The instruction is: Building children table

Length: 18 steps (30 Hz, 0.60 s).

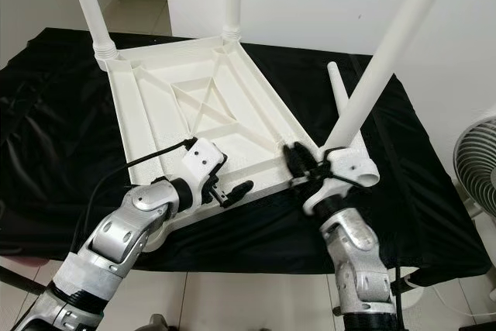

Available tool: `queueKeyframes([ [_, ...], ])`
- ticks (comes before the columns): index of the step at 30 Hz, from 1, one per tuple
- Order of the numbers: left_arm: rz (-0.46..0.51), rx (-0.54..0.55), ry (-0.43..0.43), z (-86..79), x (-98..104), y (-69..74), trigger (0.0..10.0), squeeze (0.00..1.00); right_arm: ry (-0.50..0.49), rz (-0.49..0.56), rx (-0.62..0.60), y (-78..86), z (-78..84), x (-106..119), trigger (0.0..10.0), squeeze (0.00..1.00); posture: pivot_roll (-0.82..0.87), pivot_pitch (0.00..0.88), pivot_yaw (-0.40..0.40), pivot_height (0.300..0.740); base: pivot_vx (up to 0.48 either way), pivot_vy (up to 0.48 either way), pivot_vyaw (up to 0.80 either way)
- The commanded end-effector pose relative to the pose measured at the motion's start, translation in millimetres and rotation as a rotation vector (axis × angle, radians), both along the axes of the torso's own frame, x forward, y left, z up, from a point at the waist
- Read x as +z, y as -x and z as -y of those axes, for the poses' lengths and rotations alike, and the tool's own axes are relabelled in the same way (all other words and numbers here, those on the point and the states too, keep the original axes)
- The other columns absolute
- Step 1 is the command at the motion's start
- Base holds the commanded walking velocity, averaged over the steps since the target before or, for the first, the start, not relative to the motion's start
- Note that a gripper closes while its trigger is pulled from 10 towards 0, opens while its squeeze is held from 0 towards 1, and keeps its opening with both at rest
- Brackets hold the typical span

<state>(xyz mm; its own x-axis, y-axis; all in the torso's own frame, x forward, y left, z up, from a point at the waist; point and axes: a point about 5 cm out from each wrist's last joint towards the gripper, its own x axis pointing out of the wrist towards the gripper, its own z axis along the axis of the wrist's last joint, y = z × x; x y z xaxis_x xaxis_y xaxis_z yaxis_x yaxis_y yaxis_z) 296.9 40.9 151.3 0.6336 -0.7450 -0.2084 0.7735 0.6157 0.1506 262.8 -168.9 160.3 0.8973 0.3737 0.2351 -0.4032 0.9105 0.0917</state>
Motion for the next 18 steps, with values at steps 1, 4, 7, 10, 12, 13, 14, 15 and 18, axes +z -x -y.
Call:
queueKeyframes([
  [1,0.003,0.192,-0.043,-10.4,-6,-12.0,10.0,0.0,-0.031,0.008,0.034,5.5,-7.0,4,10.0,0.0,0.06,0.089,-0.023,0.74,0.0,0.0,0.0],
  [4,-0.009,0.254,-0.058,-14.7,-7,-19.2,10.0,0.0,-0.045,0.009,0.04,8.5,-9.4,6,10.0,0.0,0.06,0.09,-0.021,0.74,0.0,0.0,0.0],
  [7,-0.016,0.296,-0.067,-17.4,-8,-24.6,10.0,0.0,-0.052,0.008,0.038,10.2,-10.8,7,10.0,0.0,0.06,0.09,-0.02,0.74,0.0,0.0,0.0],
  [10,-0.037,0.366,-0.072,-21.3,-9,-32.6,10.0,0.0,-0.061,0.0,0.04,12.8,-13.8,8,10.0,0.0,0.06,0.089,-0.017,0.74,0.0,0.0,0.0],
  [12,-0.039,0.382,-0.08,-22.7,-10,-35.0,10.0,0.0,-0.067,-0.003,0.041,13.1,-15.0,8,10.0,0.0,0.06,0.089,-0.017,0.74,0.0,0.0,0.0],
  [13,-0.049,0.404,-0.074,-25.3,-10,-37.1,10.0,0.0,-0.069,-0.004,0.044,13.4,-16.9,8,10.0,0.0,0.06,0.088,-0.017,0.74,0.0,0.0,0.0],
  [14,-0.049,0.404,-0.074,-25.3,-10,-37.1,10.0,0.0,-0.069,-0.004,0.044,13.4,-16.9,8,10.0,0.0,0.06,0.088,-0.017,0.74,0.0,0.0,0.0],
  [15,-0.059,0.436,-0.07,-28.8,-10,-39.9,7.2,0.0,-0.076,-0.007,0.047,13.8,-18.8,9,10.0,0.0,0.06,0.088,-0.018,0.74,0.0,0.0,0.0],
  [18,-0.089,0.488,-0.074,-37.4,-13,-43.9,0.0,0.0,-0.085,-0.013,0.052,14.4,-22.7,9,10.0,0.0,0.07,0.086,-0.017,0.74,0.0,0.0,0.0],
])
